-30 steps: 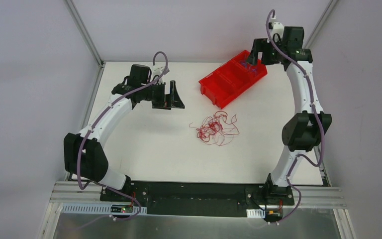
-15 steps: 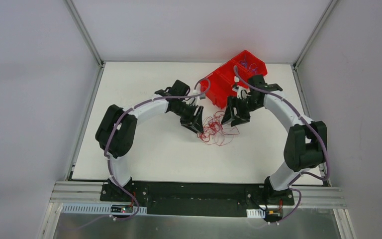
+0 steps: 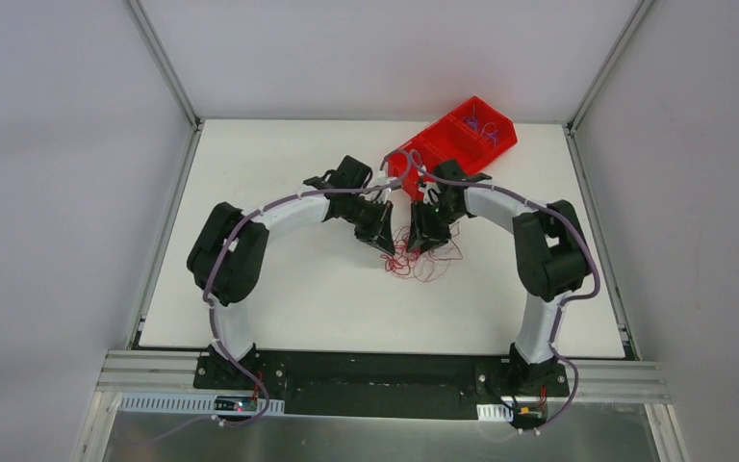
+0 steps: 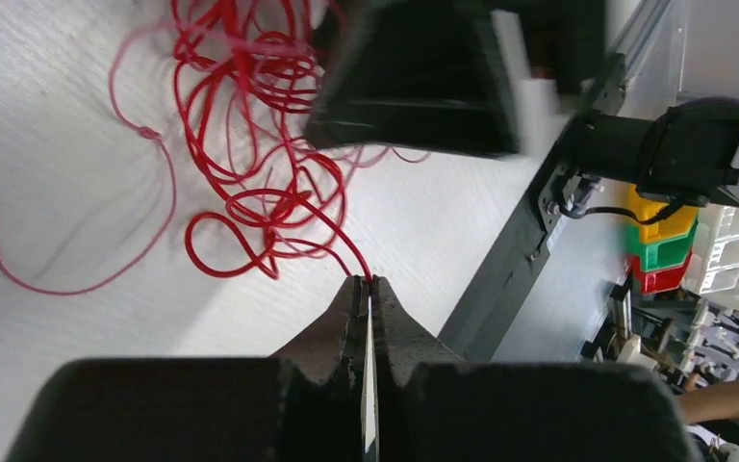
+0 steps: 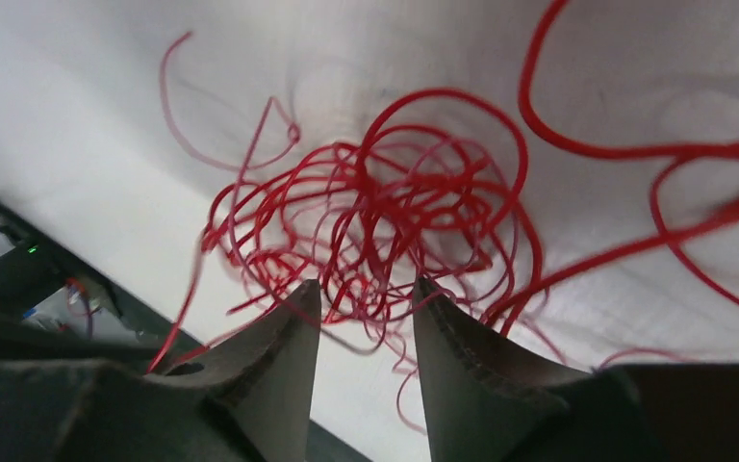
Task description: Untangle the cables
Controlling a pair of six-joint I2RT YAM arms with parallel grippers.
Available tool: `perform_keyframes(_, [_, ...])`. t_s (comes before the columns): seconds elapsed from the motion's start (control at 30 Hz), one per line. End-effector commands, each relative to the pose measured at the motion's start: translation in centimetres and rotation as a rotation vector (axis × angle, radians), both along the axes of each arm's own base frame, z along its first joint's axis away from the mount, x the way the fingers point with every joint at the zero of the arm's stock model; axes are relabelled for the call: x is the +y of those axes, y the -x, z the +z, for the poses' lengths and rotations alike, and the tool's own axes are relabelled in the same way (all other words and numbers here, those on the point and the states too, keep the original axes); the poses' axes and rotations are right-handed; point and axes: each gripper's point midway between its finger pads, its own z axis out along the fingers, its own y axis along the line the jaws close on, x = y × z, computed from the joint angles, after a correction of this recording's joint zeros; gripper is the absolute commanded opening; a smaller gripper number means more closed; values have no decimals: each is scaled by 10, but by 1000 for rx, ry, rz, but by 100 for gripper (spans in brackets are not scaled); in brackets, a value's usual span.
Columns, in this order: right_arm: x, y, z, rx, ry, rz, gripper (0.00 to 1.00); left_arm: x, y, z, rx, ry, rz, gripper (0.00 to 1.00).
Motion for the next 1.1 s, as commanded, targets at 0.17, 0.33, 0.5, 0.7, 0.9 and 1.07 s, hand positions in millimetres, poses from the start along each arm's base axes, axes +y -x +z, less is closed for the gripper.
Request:
perform_keyframes(0.17, [-9, -24, -31, -66, 205, -7, 40, 13, 30, 184, -385, 289, -63, 0])
perform_keyframes(0.33, [-21, -20, -41, -78, 260, 27, 40, 34, 35, 298, -573, 453, -22, 0])
perform_keyframes(0.5, [-27, -16, -48, -77, 283, 36, 40, 62, 26, 403, -762, 569, 61, 0])
perform_keyframes(0.7, [-27, -13, -50, -68, 289, 51, 40, 92, 21, 487, -936, 659, 158, 0])
perform_keyframes(0.9, [-23, -7, -45, -64, 264, 78, 40, 99, 20, 500, -972, 673, 192, 0])
perform_keyframes(1.07, [-12, -6, -24, -85, 187, 84, 40, 94, -4, 351, -688, 444, 196, 30])
